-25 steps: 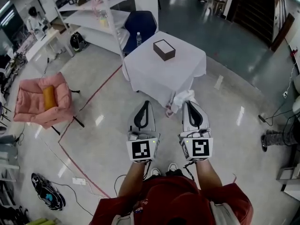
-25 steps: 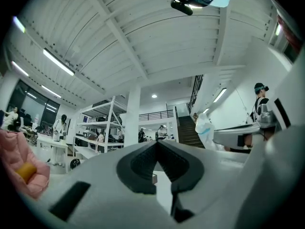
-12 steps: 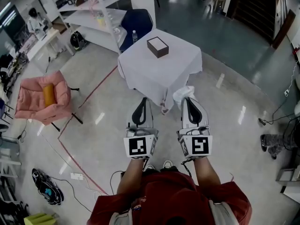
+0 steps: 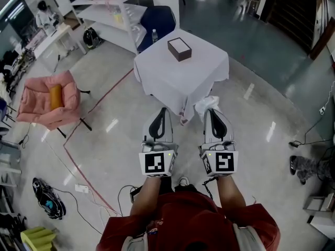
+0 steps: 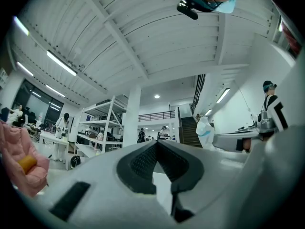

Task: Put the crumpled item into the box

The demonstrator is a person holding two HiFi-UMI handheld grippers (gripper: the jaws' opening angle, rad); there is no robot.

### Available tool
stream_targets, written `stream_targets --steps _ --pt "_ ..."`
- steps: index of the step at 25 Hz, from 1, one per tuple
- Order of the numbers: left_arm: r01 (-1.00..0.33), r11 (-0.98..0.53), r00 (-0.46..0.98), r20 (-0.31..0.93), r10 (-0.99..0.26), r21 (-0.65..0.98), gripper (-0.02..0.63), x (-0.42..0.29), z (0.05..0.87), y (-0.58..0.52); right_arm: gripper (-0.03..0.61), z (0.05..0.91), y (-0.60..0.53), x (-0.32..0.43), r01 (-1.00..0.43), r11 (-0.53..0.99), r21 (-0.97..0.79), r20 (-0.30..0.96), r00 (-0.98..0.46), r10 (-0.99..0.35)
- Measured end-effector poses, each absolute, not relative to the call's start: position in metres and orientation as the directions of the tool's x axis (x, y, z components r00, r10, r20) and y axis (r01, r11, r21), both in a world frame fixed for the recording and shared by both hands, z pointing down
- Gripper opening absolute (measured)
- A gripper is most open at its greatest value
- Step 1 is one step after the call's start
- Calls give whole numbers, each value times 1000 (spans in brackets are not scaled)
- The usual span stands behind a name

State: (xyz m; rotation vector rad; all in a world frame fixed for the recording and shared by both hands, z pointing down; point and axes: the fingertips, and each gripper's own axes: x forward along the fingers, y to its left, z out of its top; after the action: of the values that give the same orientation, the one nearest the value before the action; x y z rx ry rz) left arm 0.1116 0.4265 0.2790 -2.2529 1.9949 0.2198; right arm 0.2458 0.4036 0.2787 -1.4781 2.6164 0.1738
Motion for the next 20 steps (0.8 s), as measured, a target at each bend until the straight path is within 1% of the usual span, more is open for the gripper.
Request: stream_targets --steps 5,11,20 --pt "-994 -109 106 -201 -974 3 3 93 283 413 3 282 386 224 -849 527 39 -180 -525 -832" --pt "-996 -90 86 -204 -975 8 3 53 282 384 3 281 353 186 -841 538 53 -177 -538 -824" --pt "-997 -81 77 -220 -972 10 3 -19 269 329 3 269 299 106 -825 558 91 -178 -565 -806"
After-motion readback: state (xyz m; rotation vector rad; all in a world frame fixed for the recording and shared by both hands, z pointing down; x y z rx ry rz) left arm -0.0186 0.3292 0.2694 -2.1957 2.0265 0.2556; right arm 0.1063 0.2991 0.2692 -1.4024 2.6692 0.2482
